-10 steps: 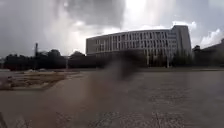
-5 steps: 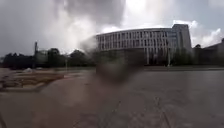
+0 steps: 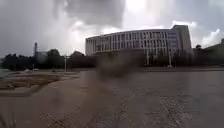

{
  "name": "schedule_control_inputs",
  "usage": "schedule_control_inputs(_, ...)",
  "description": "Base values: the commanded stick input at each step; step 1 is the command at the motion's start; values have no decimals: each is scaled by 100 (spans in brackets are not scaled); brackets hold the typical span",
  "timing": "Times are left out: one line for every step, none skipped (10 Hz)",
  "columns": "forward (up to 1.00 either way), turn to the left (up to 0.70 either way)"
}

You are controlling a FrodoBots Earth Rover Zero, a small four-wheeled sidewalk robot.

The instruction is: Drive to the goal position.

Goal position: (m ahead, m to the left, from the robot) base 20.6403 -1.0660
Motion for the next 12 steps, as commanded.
schedule_control_inputs(70,0)
schedule_control_inputs(70,0)
schedule_control_inputs(70,0)
schedule_control_inputs(70,0)
schedule_control_inputs(70,0)
schedule_control_inputs(70,0)
schedule_control_inputs(70,0)
schedule_control_inputs(70,0)
schedule_control_inputs(70,0)
schedule_control_inputs(70,0)
schedule_control_inputs(70,0)
schedule_control_inputs(70,0)
